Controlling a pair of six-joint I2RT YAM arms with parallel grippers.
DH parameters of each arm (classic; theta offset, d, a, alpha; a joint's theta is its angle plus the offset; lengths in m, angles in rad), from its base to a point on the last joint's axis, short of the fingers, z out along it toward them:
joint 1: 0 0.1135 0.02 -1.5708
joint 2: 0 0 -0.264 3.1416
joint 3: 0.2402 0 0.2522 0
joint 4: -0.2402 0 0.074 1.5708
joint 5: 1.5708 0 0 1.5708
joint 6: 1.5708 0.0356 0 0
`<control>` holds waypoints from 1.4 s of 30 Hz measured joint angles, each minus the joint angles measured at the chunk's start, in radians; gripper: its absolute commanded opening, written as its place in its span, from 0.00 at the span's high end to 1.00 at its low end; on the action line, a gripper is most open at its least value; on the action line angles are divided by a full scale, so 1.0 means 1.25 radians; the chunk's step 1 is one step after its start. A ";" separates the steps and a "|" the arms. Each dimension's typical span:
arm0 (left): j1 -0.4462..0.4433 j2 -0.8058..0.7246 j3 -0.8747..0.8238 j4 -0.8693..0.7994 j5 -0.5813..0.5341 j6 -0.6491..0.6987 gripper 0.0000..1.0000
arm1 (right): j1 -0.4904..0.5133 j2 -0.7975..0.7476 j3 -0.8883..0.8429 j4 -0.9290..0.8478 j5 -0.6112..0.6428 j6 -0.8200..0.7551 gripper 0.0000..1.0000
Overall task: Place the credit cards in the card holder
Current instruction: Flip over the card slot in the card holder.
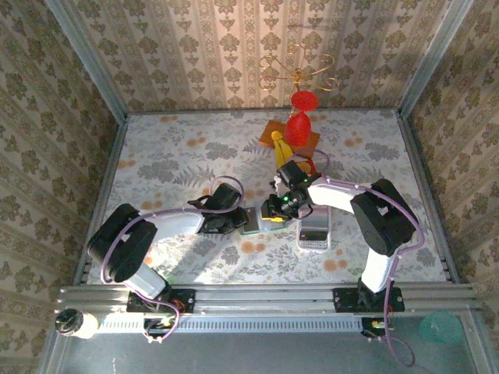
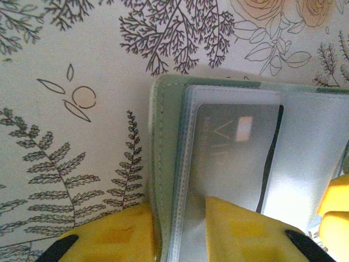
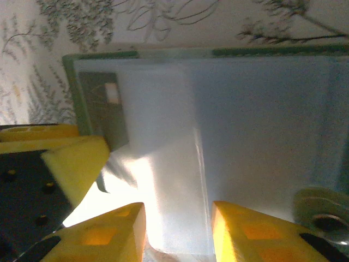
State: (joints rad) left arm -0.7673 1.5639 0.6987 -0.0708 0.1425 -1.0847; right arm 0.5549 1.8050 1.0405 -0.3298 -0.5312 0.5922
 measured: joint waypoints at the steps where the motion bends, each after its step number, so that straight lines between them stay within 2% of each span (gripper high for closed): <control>1: 0.000 -0.001 -0.002 0.003 0.000 0.000 0.73 | 0.002 0.000 0.000 0.007 -0.007 0.005 0.64; 12: 0.003 -0.028 -0.040 0.040 -0.009 -0.004 0.74 | 0.034 0.003 0.006 0.065 -0.068 0.027 0.65; 18: 0.003 -0.037 -0.045 0.038 -0.015 -0.006 0.74 | 0.039 0.003 0.012 0.077 -0.082 0.031 0.56; 29: 0.039 -0.160 -0.099 -0.078 -0.085 -0.012 0.73 | 0.057 0.079 0.038 0.125 -0.126 0.048 0.52; 42: 0.049 -0.271 -0.126 -0.164 -0.159 -0.034 0.71 | 0.097 0.089 0.093 0.170 -0.160 0.060 0.45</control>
State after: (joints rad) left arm -0.7063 1.2255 0.5407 -0.2752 -0.0559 -1.1267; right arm 0.6762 1.9156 1.1568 -0.1169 -0.7307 0.6666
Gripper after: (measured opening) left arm 0.287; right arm 0.539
